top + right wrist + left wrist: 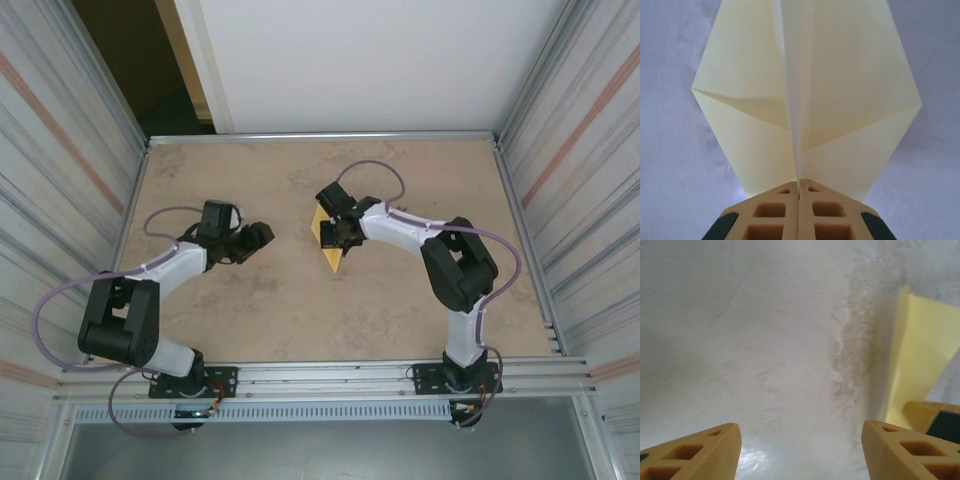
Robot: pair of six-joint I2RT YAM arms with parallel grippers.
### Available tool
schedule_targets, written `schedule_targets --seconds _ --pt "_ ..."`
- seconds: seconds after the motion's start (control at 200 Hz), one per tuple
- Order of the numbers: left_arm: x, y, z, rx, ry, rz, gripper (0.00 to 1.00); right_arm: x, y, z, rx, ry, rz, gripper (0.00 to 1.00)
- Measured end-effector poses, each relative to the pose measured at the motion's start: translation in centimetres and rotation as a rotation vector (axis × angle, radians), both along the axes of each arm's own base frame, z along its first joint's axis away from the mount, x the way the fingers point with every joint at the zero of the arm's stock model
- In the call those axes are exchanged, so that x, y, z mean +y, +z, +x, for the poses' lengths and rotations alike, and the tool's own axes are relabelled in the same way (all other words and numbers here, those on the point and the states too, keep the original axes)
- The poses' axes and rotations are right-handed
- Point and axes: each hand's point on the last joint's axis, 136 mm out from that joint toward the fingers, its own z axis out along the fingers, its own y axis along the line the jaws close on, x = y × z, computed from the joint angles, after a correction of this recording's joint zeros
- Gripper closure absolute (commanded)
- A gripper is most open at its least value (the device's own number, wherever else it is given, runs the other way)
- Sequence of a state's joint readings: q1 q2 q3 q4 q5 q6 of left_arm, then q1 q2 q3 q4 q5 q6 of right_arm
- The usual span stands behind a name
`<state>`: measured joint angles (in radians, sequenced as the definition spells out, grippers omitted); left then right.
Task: Fold a paper plane with a square sheet of paper (pick it up from the middle)
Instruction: Move the paper plane to the top-center of the table.
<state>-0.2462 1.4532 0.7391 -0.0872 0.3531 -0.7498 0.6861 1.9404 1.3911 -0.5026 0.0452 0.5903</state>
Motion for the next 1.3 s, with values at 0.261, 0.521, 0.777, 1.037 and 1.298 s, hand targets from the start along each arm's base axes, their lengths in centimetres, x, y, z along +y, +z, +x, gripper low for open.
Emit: schedule_targets --seconds 0.261,0.521,0.777,1.037,1.298 --pt "1.1 0.6 -0.8 -0.016 0.014 0.043 0.14 -1.4 -0.3 6.5 -0.015 -0.089 0.065 0.95" --pt "1.3 0.6 -1.1 -0.013 0.014 0.059 0.11 -2.7 -1.8 9.5 -0.014 -0.102 0.027 0.83" --pt "1.5 0.5 -1.1 -0.010 0.020 0.067 0.08 -3.1 -3.1 9.2 0.010 -0.089 -0.026 0.73" --pt "1.5 0.5 -1.1 -0.010 0.022 0.071 0.07 -3.1 -3.5 8.8 0.015 -0.085 -0.073 0.82" --pt "1.6 0.4 -1.1 -0.008 0.022 0.071 0.06 -3.3 -3.7 9.2 0.002 -0.093 -0.095 0.89"
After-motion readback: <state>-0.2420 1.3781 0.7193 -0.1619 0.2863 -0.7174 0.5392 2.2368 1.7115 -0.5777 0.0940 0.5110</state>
